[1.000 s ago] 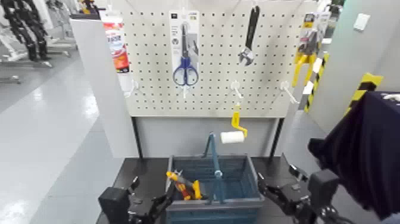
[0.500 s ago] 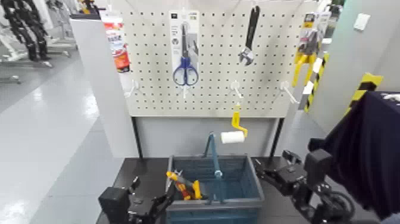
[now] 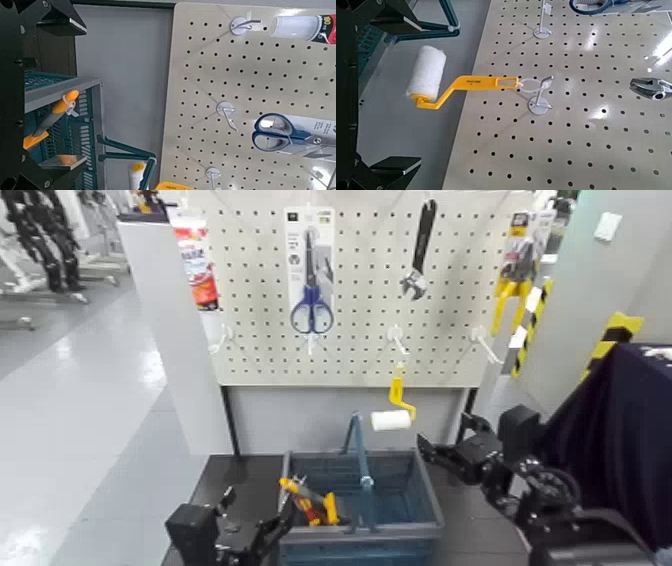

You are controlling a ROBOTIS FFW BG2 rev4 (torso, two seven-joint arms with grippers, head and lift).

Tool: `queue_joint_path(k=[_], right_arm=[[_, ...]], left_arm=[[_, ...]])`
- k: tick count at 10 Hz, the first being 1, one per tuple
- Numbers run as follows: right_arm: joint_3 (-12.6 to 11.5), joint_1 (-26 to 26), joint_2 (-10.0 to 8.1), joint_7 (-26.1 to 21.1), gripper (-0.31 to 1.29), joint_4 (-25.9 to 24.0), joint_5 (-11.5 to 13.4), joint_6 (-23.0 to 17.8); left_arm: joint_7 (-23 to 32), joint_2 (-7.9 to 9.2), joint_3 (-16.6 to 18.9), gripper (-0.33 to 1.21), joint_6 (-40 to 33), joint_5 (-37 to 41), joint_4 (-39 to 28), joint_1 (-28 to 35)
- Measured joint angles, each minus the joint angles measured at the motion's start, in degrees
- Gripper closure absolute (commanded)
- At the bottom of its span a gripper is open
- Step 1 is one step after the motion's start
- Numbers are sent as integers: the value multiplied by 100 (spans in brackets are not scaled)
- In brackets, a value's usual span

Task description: Put the yellow roller into the crate.

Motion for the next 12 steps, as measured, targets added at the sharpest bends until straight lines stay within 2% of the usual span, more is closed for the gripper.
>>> queue_joint_path(k=[3,7,12], right_arm=[[136,-443,-82,278,14,386,-15,-54],[368,-991,-126,439,14,1075,-169,-314],[553,-1791,38,736,14,2491,-365,-912]], left_arm=[[3,-16,9,17,0,0,8,0],[3,-25,10,17,0,0,10,-1],[2,-33,-13,17,0,0,25,-28]])
